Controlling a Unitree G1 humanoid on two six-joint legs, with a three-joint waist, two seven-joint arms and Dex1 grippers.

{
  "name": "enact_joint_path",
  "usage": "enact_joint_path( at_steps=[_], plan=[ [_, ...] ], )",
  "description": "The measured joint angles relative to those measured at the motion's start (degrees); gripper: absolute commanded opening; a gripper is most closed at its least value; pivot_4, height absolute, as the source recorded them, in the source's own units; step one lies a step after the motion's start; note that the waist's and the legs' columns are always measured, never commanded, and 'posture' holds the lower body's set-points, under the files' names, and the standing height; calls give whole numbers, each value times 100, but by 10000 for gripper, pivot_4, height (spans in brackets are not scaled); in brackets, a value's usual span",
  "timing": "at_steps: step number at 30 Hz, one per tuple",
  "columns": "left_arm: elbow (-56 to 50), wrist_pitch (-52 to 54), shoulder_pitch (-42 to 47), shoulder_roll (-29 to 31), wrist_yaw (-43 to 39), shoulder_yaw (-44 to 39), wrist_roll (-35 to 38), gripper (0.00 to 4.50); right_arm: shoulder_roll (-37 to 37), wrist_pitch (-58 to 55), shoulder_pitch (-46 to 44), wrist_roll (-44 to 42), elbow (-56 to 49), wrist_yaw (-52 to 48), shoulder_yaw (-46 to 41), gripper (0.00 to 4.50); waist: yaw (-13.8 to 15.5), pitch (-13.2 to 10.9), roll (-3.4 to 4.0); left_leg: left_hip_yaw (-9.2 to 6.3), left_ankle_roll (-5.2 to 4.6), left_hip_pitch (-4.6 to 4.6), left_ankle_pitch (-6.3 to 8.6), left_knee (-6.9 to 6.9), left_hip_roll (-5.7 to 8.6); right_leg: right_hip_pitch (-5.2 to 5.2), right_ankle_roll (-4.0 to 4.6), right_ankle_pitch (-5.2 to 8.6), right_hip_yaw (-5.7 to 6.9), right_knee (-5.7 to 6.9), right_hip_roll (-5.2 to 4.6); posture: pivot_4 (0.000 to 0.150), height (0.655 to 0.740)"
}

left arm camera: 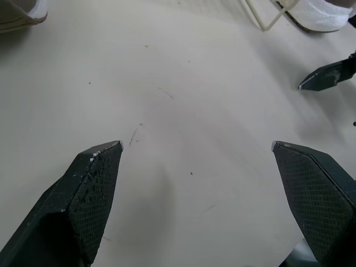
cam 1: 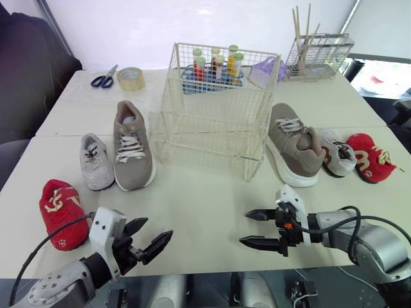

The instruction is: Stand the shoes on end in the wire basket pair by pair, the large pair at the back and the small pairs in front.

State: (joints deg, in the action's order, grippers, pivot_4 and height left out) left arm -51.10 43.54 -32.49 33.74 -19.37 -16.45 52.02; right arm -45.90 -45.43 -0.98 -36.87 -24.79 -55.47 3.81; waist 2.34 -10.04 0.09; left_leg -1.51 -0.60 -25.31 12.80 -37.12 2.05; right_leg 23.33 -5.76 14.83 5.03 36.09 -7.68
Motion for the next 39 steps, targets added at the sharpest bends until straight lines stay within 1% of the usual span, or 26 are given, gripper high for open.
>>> enact_joint_path(
  at_steps=[5, 18, 26, 29, 32, 35, 36, 38, 39],
  plan=[
    [1, -2, -12, 60, -74, 5, -4, 44851, 26, 0, -1, 2, 0, 13, 7, 45000, -2, -1, 1, 0, 0, 0, 0, 2, 0, 1, 0, 0, 0, -1, -1, 1500, 7400],
    [149, -128, 78, -76, -154, 29, -38, 44851, 51, 85, -159, 14, 0, 0, 19, 45000, 4, -2, 2, 0, 1, -2, 0, 4, 0, 3, 0, 0, -1, -2, -2, 1500, 7400],
    [266, -186, 114, -73, -206, 175, -260, 44851, 0, 158, -275, 184, 20, -12, 61, 45000, -2, -3, 2, 1, 0, -3, 0, 6, 0, 4, 0, 0, 0, -5, 0, 1500, 7400],
    [325, -195, 248, 77, -418, 191, -296, 44851, -114, 98, -387, 140, 12, -89, 7, 45000, 2, -6, 6, 0, 0, -3, 0, 5, 0, 4, 0, 0, 0, -4, 0, 1500, 7400],
    [534, -162, 656, 415, -709, 85, -172, 44851, -498, -229, -1006, -209, -76, -331, -143, 45000, -2, -25, 29, 0, 0, -2, 0, 0, 0, 7, 8, -6, 1, -2, 0, 1500, 7400],
    [703, 11, 1259, 975, -1079, -259, 328, 44851, -854, -784, -2457, -772, -62, -627, -342, 45000, -23, -37, 30, -1, 0, -3, 0, 2, -3, 12, 9, -11, 3, 2, 4, 1500, 7400],
    [766, 121, 1540, 1246, -1194, -430, 616, 44851, -904, -965, -3176, -922, 61, -733, -360, 45000, -23, -39, 28, -2, 0, -2, -1, 7, -4, 21, 11, -12, 5, 0, 6, 1500, 7400],
    [815, 308, 1871, 1672, -1344, -720, 1090, 44851, -866, -1034, -4111, -884, 299, -790, -258, 45000, -22, -42, 20, -2, -6, -4, -4, 17, -3, 24, 4, -7, 7, -4, 13, 1500, 7400],
    [844, 414, 2036, 1914, -1397, -843, 1361, 44851, -827, -963, -4492, -690, 448, -792, -78, 45000, -24, -42, 20, -1, -4, -4, -2, 18, -2, 26, 0, -5, 6, -5, 12, 1500, 7400]
  ],
)
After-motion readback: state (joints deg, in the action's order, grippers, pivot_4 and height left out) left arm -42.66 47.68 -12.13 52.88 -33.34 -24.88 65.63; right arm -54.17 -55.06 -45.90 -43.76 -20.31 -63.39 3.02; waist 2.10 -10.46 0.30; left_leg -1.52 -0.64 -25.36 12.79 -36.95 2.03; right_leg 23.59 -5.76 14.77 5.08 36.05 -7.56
